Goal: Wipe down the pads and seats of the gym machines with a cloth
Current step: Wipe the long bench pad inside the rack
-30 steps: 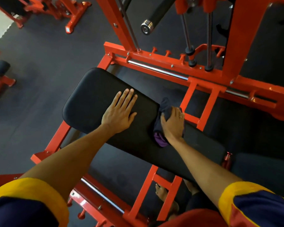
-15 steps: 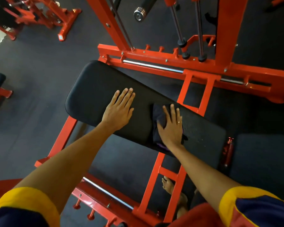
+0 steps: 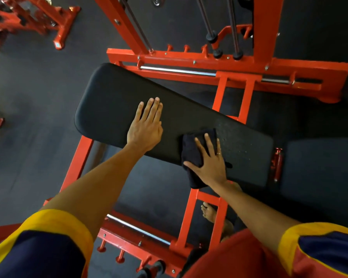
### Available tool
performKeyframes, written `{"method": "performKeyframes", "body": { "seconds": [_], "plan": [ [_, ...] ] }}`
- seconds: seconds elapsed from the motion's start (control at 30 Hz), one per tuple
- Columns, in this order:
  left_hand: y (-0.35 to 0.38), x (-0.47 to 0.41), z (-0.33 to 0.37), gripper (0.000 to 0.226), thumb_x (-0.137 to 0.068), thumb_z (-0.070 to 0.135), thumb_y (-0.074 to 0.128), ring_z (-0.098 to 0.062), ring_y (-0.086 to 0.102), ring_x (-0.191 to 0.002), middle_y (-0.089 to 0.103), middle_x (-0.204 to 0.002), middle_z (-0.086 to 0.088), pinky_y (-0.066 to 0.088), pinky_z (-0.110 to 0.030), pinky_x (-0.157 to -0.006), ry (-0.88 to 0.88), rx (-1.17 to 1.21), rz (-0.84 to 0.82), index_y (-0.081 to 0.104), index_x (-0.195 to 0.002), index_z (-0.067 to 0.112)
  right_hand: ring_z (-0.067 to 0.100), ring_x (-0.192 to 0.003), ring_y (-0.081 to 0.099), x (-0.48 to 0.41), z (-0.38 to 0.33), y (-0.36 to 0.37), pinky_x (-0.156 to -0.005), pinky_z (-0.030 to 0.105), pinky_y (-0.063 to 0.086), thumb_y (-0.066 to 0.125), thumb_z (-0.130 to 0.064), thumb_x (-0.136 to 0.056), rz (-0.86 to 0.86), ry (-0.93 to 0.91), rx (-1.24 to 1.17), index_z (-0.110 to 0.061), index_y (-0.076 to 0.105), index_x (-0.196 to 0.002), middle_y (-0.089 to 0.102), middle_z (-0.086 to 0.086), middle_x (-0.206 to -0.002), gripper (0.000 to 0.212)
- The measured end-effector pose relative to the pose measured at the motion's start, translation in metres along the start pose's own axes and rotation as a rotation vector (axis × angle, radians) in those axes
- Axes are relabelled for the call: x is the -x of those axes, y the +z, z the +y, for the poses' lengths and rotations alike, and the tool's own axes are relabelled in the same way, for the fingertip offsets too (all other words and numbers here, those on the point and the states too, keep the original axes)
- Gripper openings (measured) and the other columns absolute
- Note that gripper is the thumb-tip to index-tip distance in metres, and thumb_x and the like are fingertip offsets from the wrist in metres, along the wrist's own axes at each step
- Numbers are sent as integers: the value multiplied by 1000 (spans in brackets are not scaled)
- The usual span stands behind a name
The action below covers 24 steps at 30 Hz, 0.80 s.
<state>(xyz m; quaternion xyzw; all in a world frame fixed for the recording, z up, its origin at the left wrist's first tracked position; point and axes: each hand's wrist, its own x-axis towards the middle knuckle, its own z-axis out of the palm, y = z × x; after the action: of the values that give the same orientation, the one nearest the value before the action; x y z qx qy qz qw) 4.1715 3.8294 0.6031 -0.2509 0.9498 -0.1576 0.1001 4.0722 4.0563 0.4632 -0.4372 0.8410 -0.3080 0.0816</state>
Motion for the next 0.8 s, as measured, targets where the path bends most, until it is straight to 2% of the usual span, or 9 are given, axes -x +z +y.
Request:
{"method": "performKeyframes", "body": {
  "seconds": [0.03,0.1,0.2,0.37,0.43,0.53,0.6,0.67,0.8],
  "plan": [
    [0,0,0,64,-104,31,32,-29,6,-156,9,-168,-15,7,-50,-127,0,-1,-5,14,-159,2,28,-157,3,-1,-12,2,-121,63,24,59,-76,-83,14,13,-38,-21,42,-154,28,14,-166,91],
    [0,-1,1,65,-104,31,32,-29,6,-156,9,-168,-16,7,-50,-127,-1,-11,-8,14,-159,2,30,-158,-1,-4,-42,12,-123,61,18,62,-74,-82,3,-86,-80,-23,40,-156,26,14,-166,92],
    [0,-1,-1,64,-105,31,30,-28,5,-156,7,-168,-15,4,-49,-127,6,-34,-14,11,-160,3,45,-155,13,-4,-67,27,-123,61,18,76,-60,-80,-54,-202,-55,-26,35,-158,20,12,-169,95],
    [-1,3,1,64,-105,32,29,-27,4,-156,6,-169,-13,3,-48,-127,-10,-19,-8,10,-160,4,46,-150,27,18,-7,21,-121,56,30,80,-26,-80,26,-350,66,-24,36,-157,29,13,-165,89],
    [0,3,1,64,-105,31,29,-27,4,-156,7,-169,-13,3,-48,-127,-12,-13,-8,11,-160,5,47,-149,28,35,21,16,-121,54,31,83,-29,-79,14,-290,71,-28,32,-158,30,11,-165,94],
    [-2,2,1,64,-104,30,31,-27,5,-156,8,-169,-13,4,-48,-127,-24,-17,-9,13,-160,5,50,-151,22,24,6,18,-122,58,25,83,-36,-80,-11,-271,-9,-27,37,-157,29,12,-166,89],
    [-2,3,2,64,-104,30,32,-27,5,-156,8,-169,-13,4,-48,-127,-22,-9,-19,13,-160,5,52,-152,13,1,-29,19,-122,63,20,79,-34,-84,-61,-314,-53,-27,37,-158,24,10,-168,85],
    [-2,4,2,64,-105,31,31,-27,3,-156,6,-169,-13,3,-48,-127,-29,-24,-30,10,-160,5,54,-152,6,-18,-55,17,-121,67,17,73,-41,-88,-93,-336,-60,-30,33,-158,21,8,-169,82],
    [-1,2,2,63,-105,30,32,-27,5,-156,8,-169,-13,5,-48,-127,-21,-21,-20,12,-160,5,49,-154,1,-40,-38,7,-123,65,11,56,-59,-96,-61,-244,-19,-33,33,-159,20,3,-170,72]
  ]
}}
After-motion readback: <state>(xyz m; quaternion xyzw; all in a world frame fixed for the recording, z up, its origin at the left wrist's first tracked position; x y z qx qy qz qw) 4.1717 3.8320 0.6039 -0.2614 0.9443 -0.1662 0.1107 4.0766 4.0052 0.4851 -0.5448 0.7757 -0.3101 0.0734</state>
